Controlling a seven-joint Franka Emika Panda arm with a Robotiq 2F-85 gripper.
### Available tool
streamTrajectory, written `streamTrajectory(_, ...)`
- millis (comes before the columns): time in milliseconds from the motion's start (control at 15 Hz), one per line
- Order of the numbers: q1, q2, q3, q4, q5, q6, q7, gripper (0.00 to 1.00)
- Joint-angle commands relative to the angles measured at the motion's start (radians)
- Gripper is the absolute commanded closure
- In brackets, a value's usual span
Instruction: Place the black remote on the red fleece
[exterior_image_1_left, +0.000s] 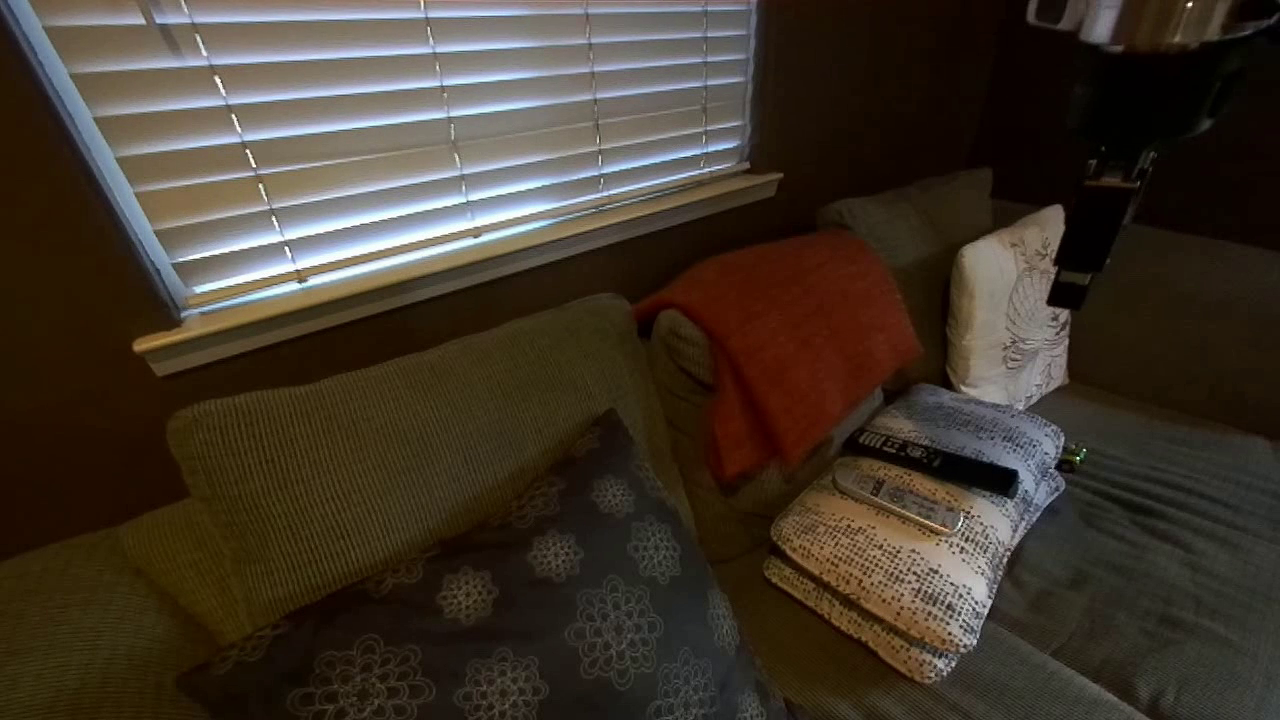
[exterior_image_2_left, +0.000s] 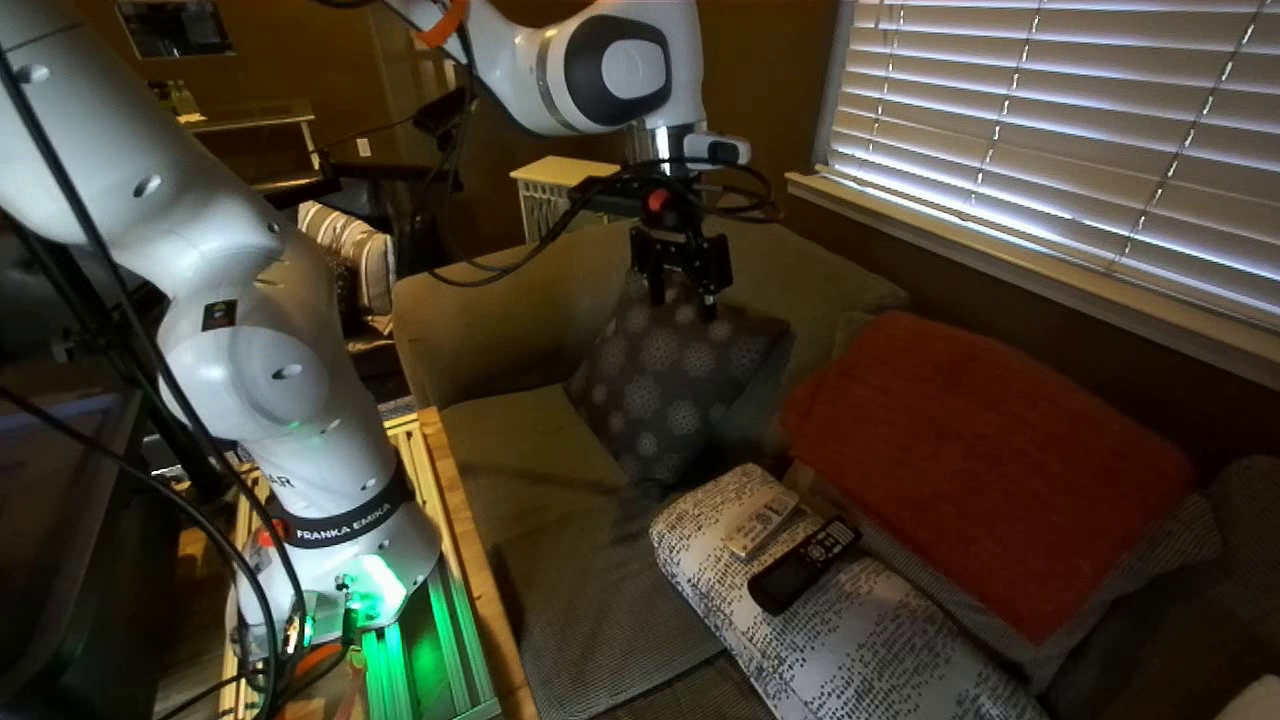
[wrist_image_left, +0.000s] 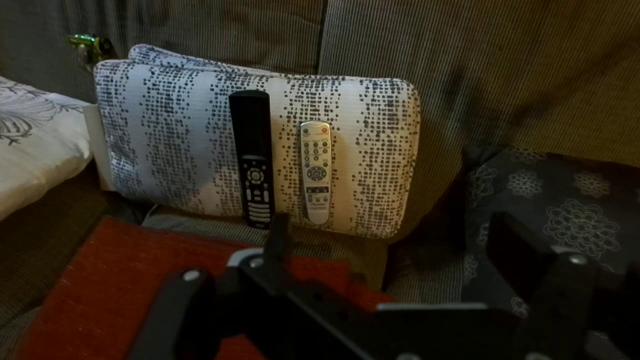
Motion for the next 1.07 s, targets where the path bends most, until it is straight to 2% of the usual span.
streamTrajectory(0,-0.006,0.156,-0.044,0.105,0.013,-0.023,-0.002,0.0)
streamTrajectory(267,-0.015,0.294,-0.095,0.174,-0.009,0.025,-0.038,0.0)
streamTrajectory(600,-0.03,0.426,-0.145,0.207,-0.047,0.155,-0.091,0.0)
streamTrajectory(1000,-0.067,0.563,-0.197,0.24,-0.017,0.313,-0.204,0.0)
